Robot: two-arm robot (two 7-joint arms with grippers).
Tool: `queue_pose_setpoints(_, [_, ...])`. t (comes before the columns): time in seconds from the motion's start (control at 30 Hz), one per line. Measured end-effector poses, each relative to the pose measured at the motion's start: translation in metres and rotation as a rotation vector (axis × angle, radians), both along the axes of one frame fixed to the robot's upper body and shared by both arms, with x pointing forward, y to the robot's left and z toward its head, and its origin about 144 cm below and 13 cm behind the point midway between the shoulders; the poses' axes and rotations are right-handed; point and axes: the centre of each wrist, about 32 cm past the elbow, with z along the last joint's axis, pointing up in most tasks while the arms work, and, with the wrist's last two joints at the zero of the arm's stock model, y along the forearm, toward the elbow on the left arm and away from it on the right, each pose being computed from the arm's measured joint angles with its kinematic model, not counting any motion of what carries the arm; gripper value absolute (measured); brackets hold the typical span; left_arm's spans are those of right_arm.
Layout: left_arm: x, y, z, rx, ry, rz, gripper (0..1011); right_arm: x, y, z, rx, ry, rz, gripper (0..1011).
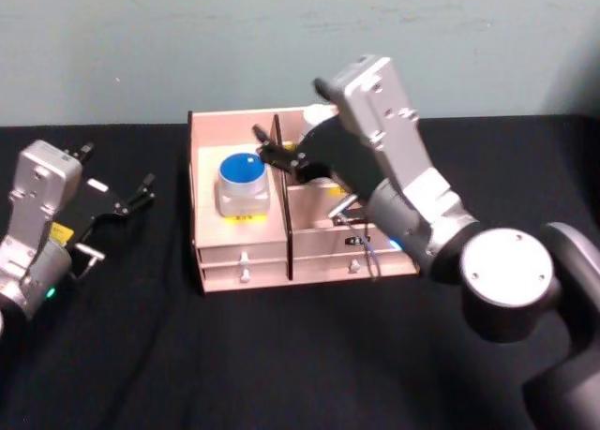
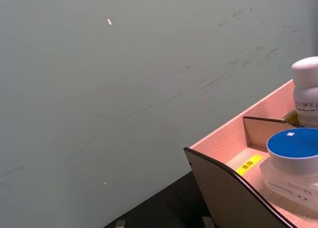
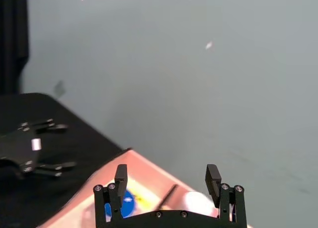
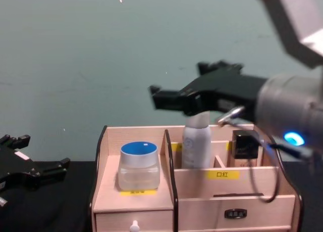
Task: Pick up the facial cleanser and watermelon frost from the table and place them into the tiered storage box.
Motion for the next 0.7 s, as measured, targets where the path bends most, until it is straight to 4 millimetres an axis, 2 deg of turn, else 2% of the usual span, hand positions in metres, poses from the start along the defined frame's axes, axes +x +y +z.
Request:
queue_pose_setpoints(0.37, [0.0, 0.0, 0.0, 0.0, 0.0, 0.0, 1001, -0.011, -0.043, 0.004, -0.003, -0.053, -0.106, 1003])
queue_pose_setpoints(0.7, [0.0, 0.0, 0.0, 0.0, 0.0, 0.0, 1001, -0.002, -0.079, -0.008, -0.006, -0.023, -0.244, 1003])
